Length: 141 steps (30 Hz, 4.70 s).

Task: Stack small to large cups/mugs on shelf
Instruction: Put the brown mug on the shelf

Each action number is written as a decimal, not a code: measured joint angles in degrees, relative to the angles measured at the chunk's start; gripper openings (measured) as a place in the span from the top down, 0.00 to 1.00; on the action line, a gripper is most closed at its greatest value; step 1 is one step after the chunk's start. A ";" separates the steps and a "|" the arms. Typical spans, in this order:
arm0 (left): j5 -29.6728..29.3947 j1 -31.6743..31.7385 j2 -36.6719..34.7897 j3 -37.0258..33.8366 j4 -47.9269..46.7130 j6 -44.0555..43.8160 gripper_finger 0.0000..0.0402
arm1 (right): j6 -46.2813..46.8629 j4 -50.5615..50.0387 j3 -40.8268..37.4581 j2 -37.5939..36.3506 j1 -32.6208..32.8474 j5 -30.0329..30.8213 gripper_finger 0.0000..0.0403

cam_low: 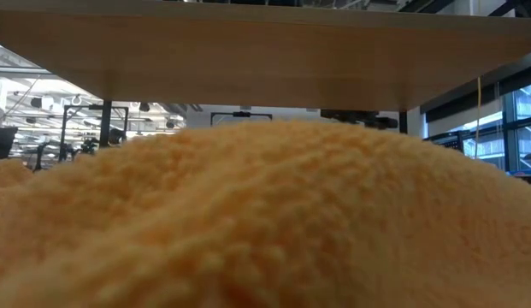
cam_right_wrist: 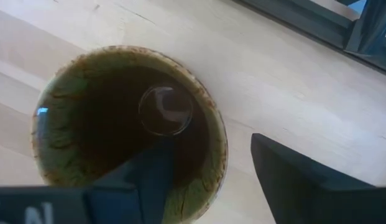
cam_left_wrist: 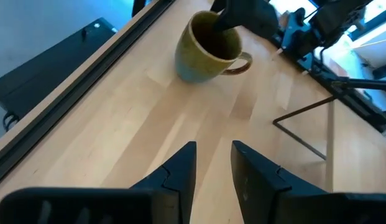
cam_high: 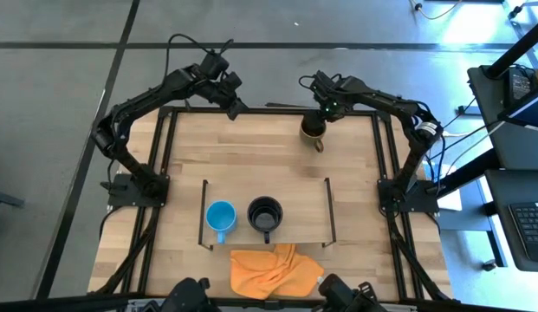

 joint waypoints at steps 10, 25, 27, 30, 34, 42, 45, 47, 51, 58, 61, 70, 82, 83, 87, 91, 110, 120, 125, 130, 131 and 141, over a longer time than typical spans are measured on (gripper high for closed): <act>2.02 -1.06 -0.04 0.00 1.51 0.09 0.77 | 1.68 -0.70 -0.55 0.04 0.00 0.44 0.70; 2.04 -1.73 -0.04 0.00 1.25 0.50 0.77 | 1.70 -0.44 -0.57 0.04 0.04 2.62 0.81; 2.04 -1.73 -0.04 0.00 1.25 0.51 0.77 | 1.64 -0.02 -0.59 0.04 0.04 2.64 0.81; 2.06 -1.74 -0.04 0.00 1.25 0.54 0.77 | 1.62 0.62 -0.59 0.04 0.04 2.67 0.81; 2.04 -1.73 -0.04 0.00 1.25 1.15 0.77 | 1.55 0.59 -0.61 0.04 0.04 2.08 0.81; 2.04 -1.73 -0.05 0.00 1.25 1.27 0.77 | 1.82 1.23 -1.84 -0.19 0.13 1.75 0.88; 2.02 -1.75 -0.76 -0.02 1.03 1.72 0.77 | 2.30 2.13 -3.84 -0.47 0.13 1.68 0.91; 2.04 -1.75 -1.46 -0.02 1.06 2.00 0.77 | 2.32 2.34 -4.15 -0.45 0.41 1.70 0.90; 0.87 -1.72 -2.73 -0.02 1.08 2.08 0.77 | 2.56 2.93 -3.68 -0.16 0.61 0.62 0.84; 0.27 -1.18 -4.00 -0.02 1.05 2.03 0.77 | 3.02 1.49 -2.37 0.36 1.02 -3.33 0.90; 0.17 -1.19 -3.98 -0.02 0.48 2.04 0.77 | 3.34 0.27 -1.73 0.28 1.85 -3.10 0.90; -0.80 -1.67 -3.96 -0.02 -0.72 3.37 0.77 | 4.94 -5.91 3.51 0.19 3.84 -1.83 0.88; -6.23 -1.50 -4.41 -0.02 -6.13 8.13 0.77 | 10.99 -23.66 23.93 0.02 9.08 3.74 0.89; -7.60 -1.49 -4.76 -0.02 -6.25 8.60 0.77 | 12.11 -25.15 25.61 0.00 9.70 3.74 0.89; -11.65 -1.52 -6.20 -0.02 -7.23 10.26 0.77 | 17.51 -29.35 31.74 -0.04 12.85 3.56 0.88; -15.63 -1.45 -7.55 -0.02 -8.03 11.61 0.77 | 24.01 -33.39 35.98 -0.05 17.10 3.60 0.88; -14.65 0.55 -12.08 -10.10 -7.88 16.03 0.77 | 53.98 -32.78 42.49 -0.05 43.36 10.70 0.88; -14.07 0.52 -21.24 -19.30 -2.82 11.27 0.77 | 60.11 -32.67 42.40 -0.04 50.61 13.06 0.88; -14.09 -0.35 -25.37 -19.32 -1.47 7.52 0.77 | 58.74 -32.64 42.40 -0.05 52.88 15.05 0.89; -14.06 -3.29 -28.56 -19.32 -1.77 2.71 0.77 | 53.90 -32.64 42.32 -0.41 52.98 15.24 0.89; -14.09 -4.16 -29.06 -19.32 -1.75 1.61 0.77 | 53.09 -32.66 42.32 -0.65 52.91 15.28 0.89; -17.33 -12.90 -32.76 -19.34 -4.78 -0.84 0.77 | 56.92 -32.59 40.64 -2.83 54.24 15.59 0.89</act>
